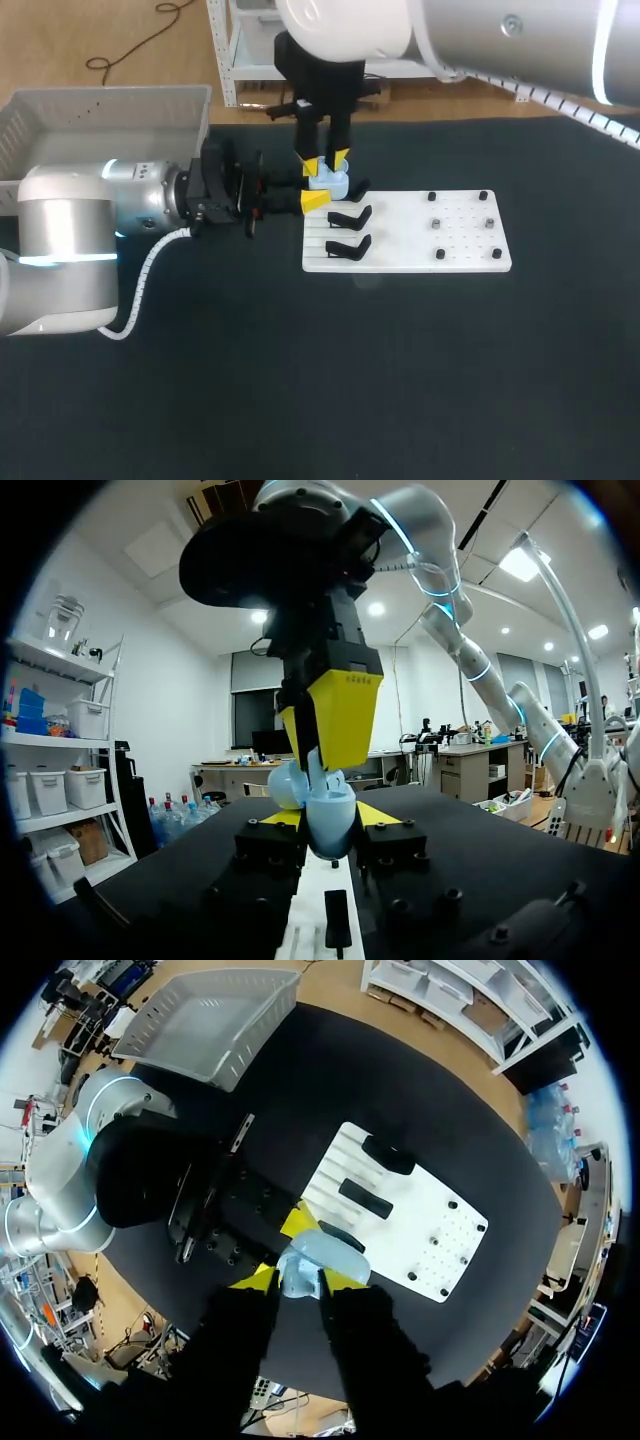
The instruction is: Pick up each earbud case from the left stands, insert the matching earbuds, close the lid, and place the case in the box.
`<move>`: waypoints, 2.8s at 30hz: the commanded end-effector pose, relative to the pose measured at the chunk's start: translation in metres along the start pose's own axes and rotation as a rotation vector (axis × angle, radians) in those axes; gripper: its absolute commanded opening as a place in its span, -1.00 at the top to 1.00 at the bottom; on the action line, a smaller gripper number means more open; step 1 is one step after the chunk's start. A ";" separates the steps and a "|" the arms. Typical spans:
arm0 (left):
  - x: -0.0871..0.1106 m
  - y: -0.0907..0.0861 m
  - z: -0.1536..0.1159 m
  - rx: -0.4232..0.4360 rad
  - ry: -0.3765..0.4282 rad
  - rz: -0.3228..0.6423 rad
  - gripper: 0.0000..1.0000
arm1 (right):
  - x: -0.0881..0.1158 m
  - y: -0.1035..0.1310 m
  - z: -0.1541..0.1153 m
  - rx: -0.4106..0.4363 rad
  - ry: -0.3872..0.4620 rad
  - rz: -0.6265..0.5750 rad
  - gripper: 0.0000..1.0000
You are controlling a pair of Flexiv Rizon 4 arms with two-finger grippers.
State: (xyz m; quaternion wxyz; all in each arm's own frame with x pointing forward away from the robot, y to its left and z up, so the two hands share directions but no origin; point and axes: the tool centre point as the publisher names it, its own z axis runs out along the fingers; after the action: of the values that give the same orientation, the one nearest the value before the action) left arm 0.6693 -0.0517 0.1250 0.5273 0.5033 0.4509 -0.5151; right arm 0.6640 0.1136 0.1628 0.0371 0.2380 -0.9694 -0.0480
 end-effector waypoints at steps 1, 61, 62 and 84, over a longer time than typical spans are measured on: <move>0.000 0.000 0.000 0.000 0.001 0.000 1.00 | 0.003 0.001 -0.004 0.002 -0.005 -0.004 -1.00; -0.006 0.003 -0.002 -0.046 -0.007 -0.028 1.00 | 0.045 -0.051 -0.050 0.115 -0.466 0.336 -1.00; -0.010 0.005 -0.004 -0.077 -0.012 -0.044 1.00 | 0.054 -0.048 -0.055 0.115 -0.482 0.309 -1.00; -0.124 0.027 -0.078 -0.486 0.084 -0.055 1.00 | 0.100 -0.052 -0.064 0.072 -0.539 0.260 -1.00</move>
State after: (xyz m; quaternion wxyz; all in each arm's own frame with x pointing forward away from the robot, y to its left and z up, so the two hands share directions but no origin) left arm 0.6985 0.0186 0.2243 0.5648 0.4203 0.5495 -0.4499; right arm 0.6089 0.0179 0.2279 -0.1751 0.0963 -0.9777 -0.0648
